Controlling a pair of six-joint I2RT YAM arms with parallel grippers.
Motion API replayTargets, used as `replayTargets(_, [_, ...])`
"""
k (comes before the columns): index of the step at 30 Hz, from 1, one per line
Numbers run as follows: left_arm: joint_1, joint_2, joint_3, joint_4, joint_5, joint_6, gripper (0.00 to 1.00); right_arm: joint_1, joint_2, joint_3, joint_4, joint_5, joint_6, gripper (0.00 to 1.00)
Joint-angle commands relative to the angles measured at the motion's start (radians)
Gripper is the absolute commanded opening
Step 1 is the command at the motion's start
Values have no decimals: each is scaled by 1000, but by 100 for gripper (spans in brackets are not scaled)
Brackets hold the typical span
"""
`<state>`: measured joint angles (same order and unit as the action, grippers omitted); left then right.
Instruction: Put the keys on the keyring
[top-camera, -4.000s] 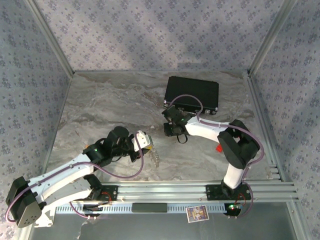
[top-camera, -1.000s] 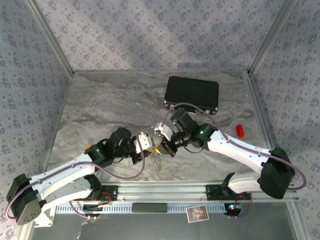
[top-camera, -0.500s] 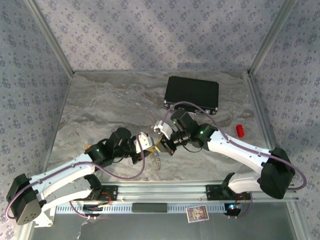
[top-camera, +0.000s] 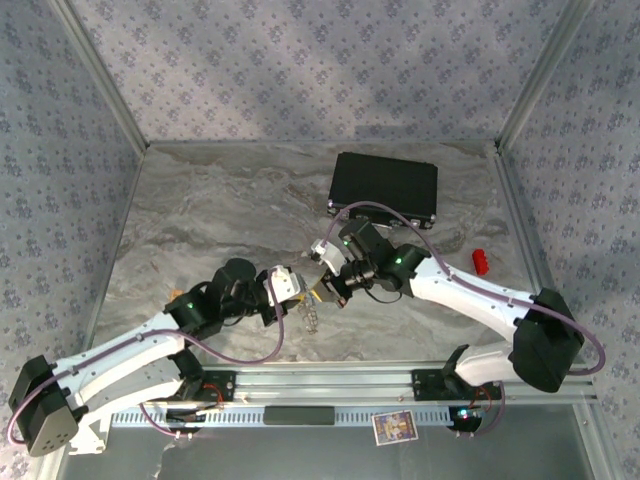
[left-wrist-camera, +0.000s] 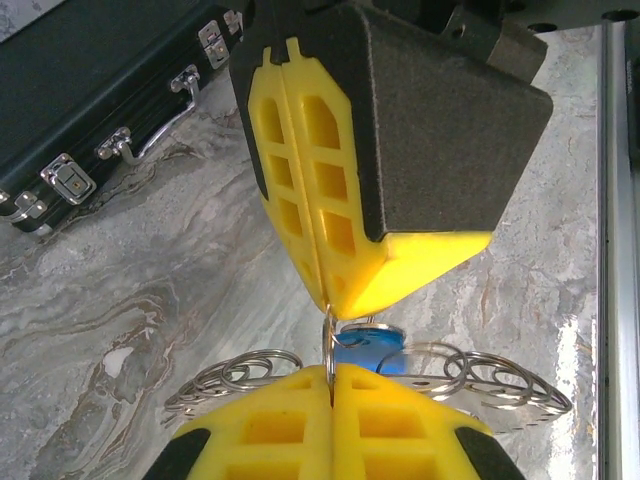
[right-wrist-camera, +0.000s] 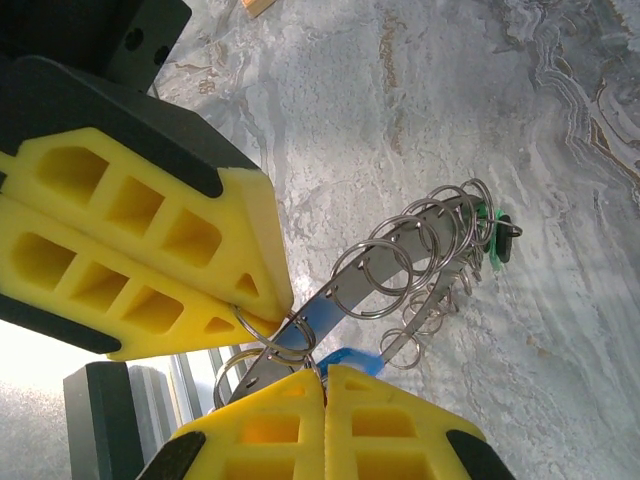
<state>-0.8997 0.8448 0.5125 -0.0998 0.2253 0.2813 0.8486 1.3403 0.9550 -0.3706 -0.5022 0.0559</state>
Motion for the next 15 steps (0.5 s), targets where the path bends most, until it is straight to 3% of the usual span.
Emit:
replayTargets(1, [-17,-32,-7,71,36,22,0,-19,8,25,-31,34,17,0])
replayTargets(4, [-16,-30,-22,93,36,14,0,-21,8,22,-17,9,18,0])
replayTargets(7, [-19,-29,-36,114,33,4,0,-24,6,15,-11,8,19,39])
replayTargets(11, [-18,-35,-61,143,30,-6,0,-53,-36,-37,34,5,4,65])
replayTargets(15, [-19,-52,-95,196,32,-23,0,-69,-130,-123,144,62,-79,66])
